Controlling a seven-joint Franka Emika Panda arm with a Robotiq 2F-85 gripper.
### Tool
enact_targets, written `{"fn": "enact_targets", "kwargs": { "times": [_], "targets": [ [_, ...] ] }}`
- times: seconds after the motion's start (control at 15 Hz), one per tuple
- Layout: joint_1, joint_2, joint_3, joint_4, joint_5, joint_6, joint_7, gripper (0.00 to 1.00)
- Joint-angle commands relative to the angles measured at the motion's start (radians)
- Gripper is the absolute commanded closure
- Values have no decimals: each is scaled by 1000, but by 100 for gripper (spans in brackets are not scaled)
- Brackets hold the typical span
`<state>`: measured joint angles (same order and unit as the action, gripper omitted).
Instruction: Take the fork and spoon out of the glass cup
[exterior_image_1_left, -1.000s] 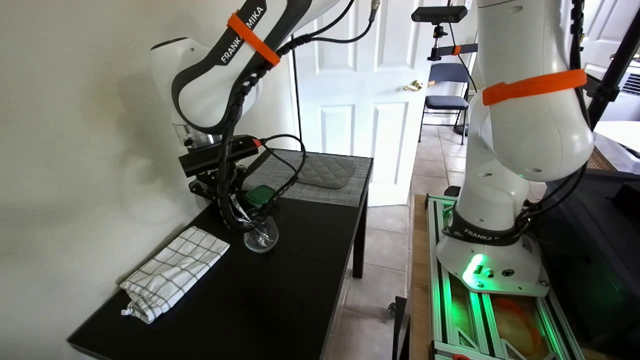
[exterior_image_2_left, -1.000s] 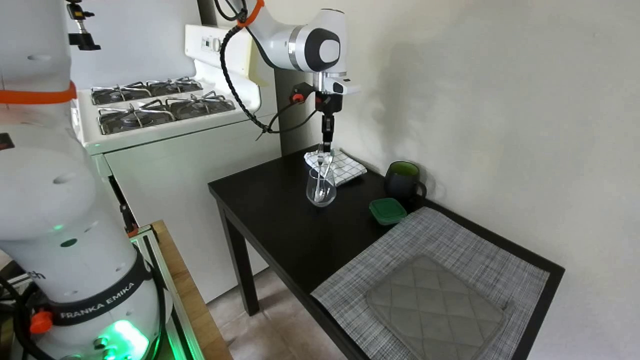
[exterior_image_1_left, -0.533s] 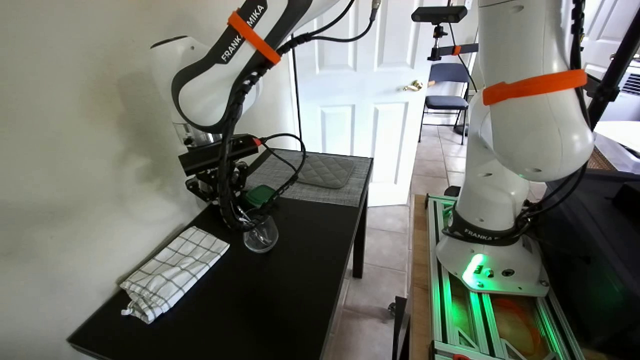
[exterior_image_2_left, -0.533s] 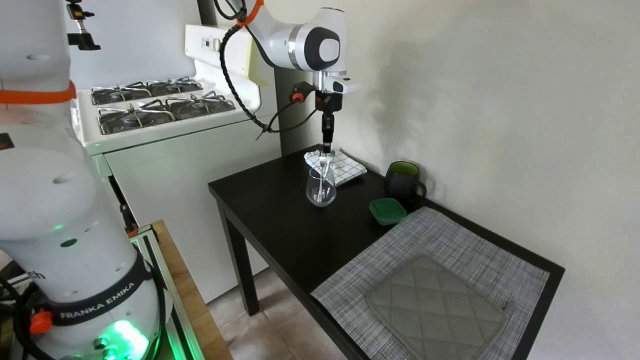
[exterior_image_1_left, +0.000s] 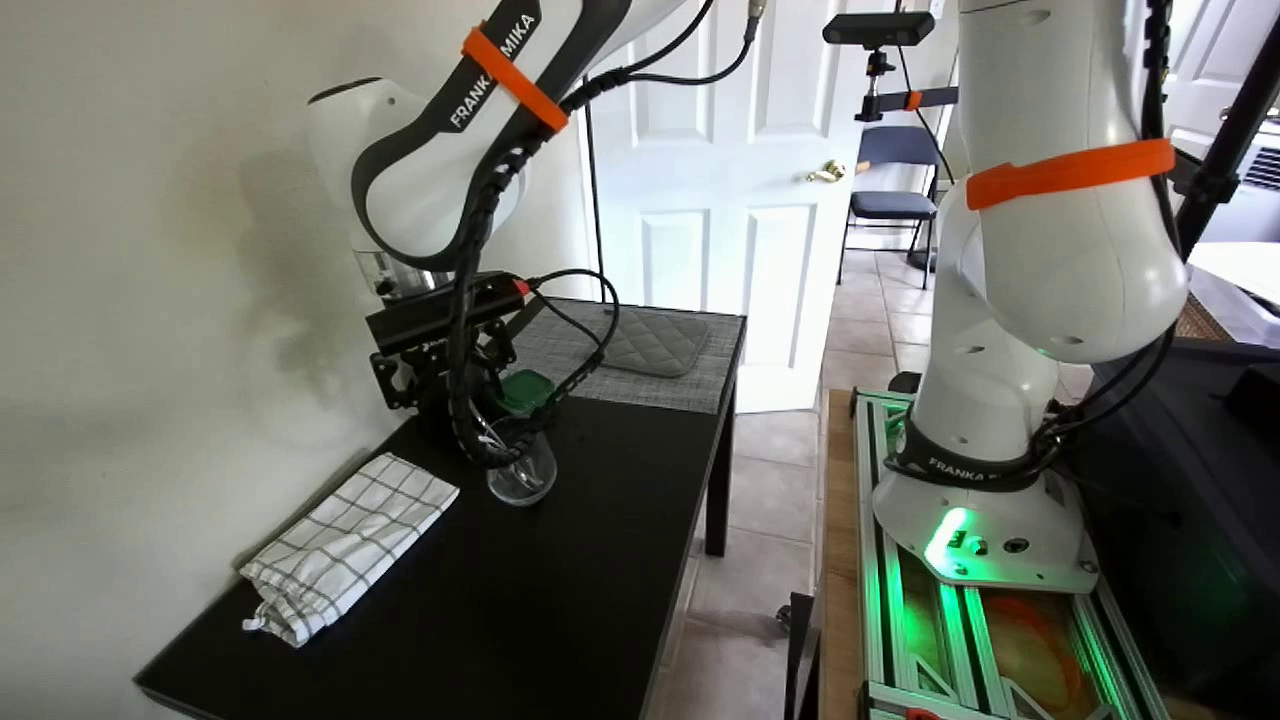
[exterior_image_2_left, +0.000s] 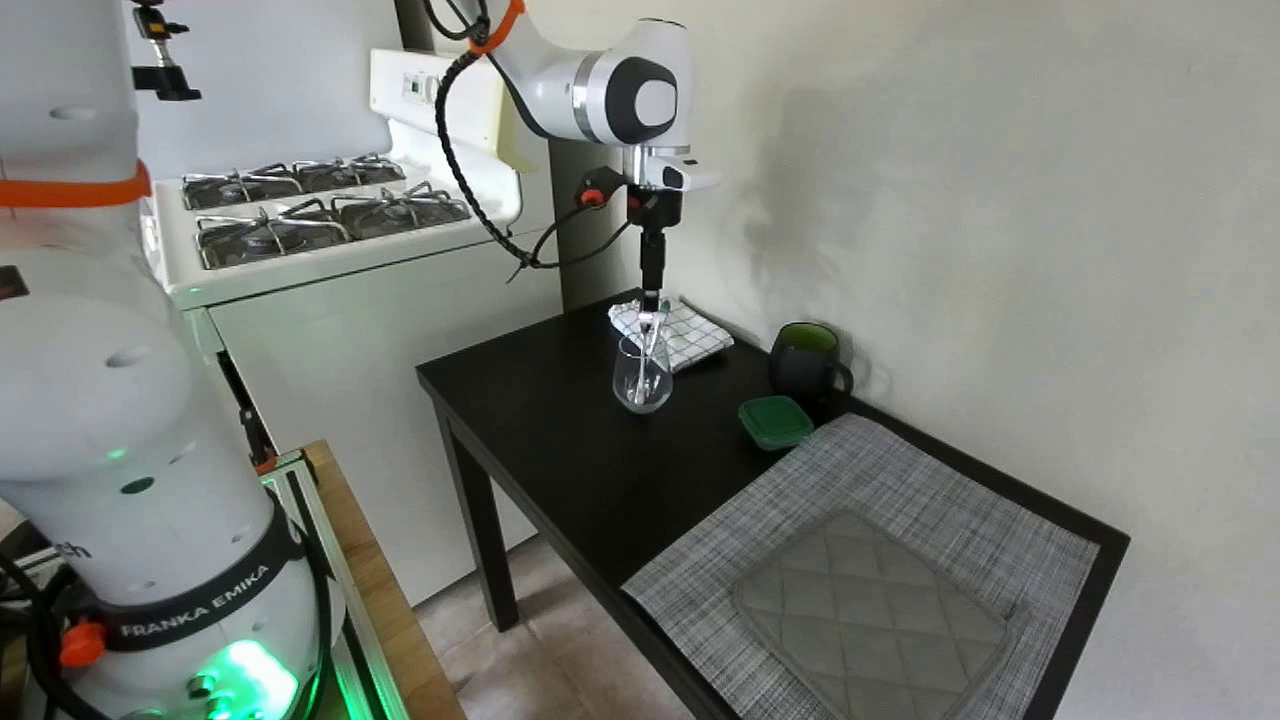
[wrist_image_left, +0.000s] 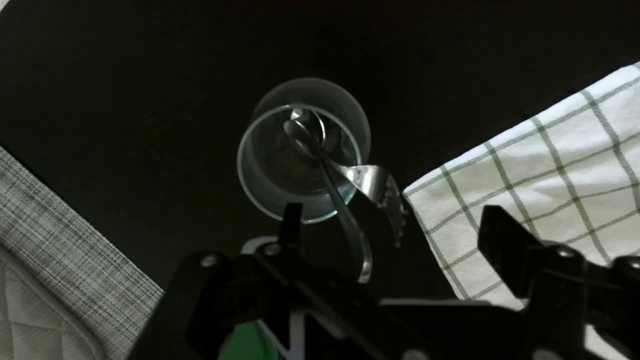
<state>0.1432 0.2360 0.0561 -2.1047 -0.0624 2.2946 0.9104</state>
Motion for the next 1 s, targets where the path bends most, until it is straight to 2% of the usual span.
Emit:
{"fn": "enact_targets", "kwargs": {
  "times": [0.0,0.07,0.13,0.2,0.73,0.8,0.93],
  "targets": [
    [12,-30,-7,-46,-6,15,2,11],
    [13,-30,-7,-48,-7,14,2,20],
    [13,-31,-7,-51,-6,14,2,36],
    [13,-33,-7,-55,-7,15,2,36],
    [12,-39,-6,-67,-5,19,3,96],
    [12,-40,-6,-67,-5,20,3,100],
    [12,-42,-5,-68,-5,23,3,100]
  ]
}}
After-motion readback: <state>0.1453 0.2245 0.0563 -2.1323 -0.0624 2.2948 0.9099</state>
